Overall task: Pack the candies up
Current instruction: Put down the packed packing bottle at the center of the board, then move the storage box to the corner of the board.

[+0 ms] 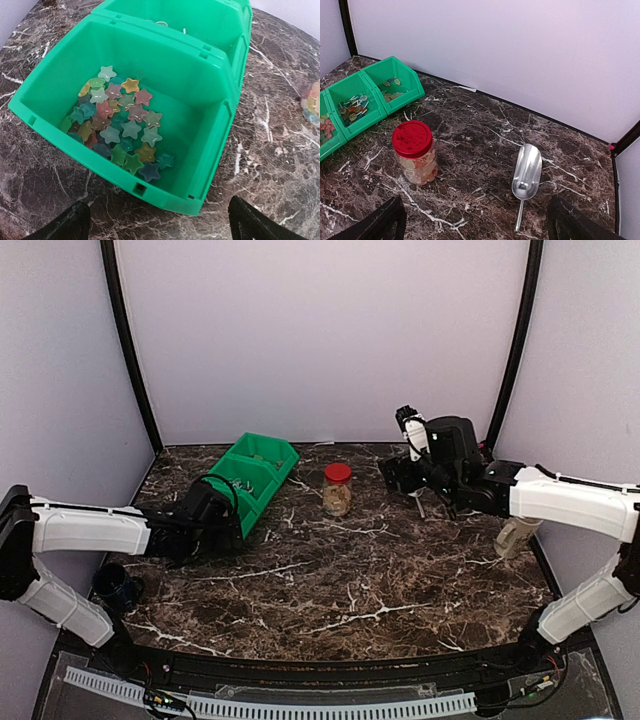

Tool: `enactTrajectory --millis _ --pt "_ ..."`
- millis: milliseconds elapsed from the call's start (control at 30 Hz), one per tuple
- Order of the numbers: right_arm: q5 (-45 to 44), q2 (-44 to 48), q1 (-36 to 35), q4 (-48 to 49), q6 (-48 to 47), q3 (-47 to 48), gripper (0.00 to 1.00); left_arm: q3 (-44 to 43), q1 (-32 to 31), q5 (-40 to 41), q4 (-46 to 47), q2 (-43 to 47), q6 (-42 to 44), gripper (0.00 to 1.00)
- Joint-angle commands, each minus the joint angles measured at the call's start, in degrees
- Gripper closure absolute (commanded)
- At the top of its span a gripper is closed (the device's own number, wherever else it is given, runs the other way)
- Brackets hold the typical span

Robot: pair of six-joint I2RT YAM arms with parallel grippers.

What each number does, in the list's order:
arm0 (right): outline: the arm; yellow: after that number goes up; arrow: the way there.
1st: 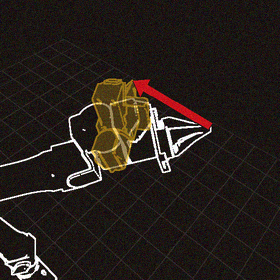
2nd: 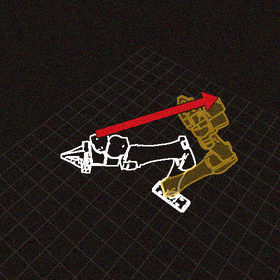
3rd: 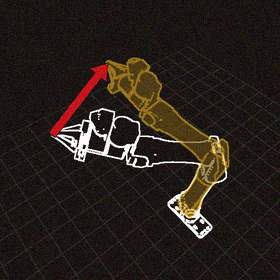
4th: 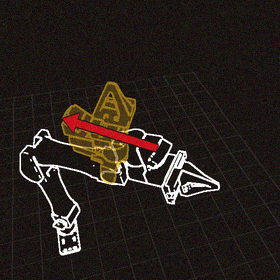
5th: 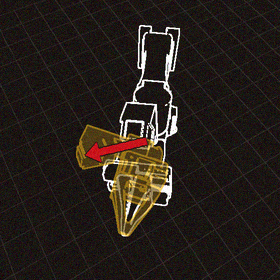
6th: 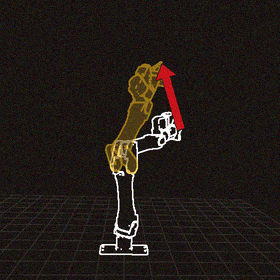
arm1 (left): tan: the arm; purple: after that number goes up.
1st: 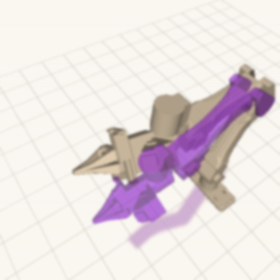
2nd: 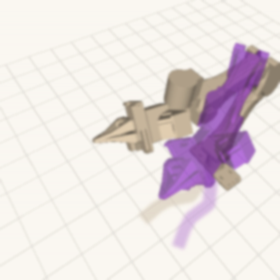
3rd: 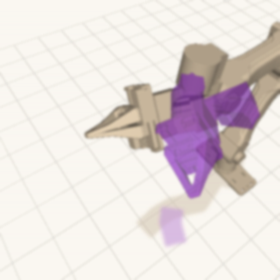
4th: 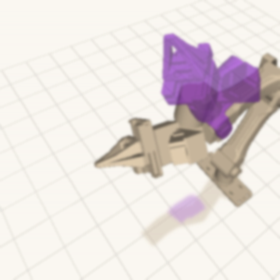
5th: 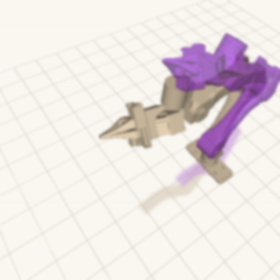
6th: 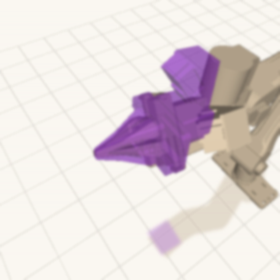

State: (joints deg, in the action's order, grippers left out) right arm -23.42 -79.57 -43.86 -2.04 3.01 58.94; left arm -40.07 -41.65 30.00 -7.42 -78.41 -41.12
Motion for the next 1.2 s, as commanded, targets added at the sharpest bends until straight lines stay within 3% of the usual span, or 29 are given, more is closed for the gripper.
enactTrajectory --millis 0,300,600,1167 --pt "-3.5 4.2 -0.1 0.0 -0.5 -1.7 0.03 -1.9 2.7 -2.4 2.9 -3.1 -1.3 0.01" --pt "-2.8 5.9 -0.1 -0.2 0.7 -4.5 0.03 -3.9 9.9 -2.2 7.9 -8.8 -0.7 0.01" --pt "-2.3 6.9 -0.1 0.0 1.2 -5.8 0.03 -9.1 14.2 2.5 11.3 -17.3 5.4 0.01" --pt "-4.6 8.5 0.1 1.6 4.2 -13.3 0.03 -22.5 25.9 -1.6 11.3 -27.6 11.0 0.01"
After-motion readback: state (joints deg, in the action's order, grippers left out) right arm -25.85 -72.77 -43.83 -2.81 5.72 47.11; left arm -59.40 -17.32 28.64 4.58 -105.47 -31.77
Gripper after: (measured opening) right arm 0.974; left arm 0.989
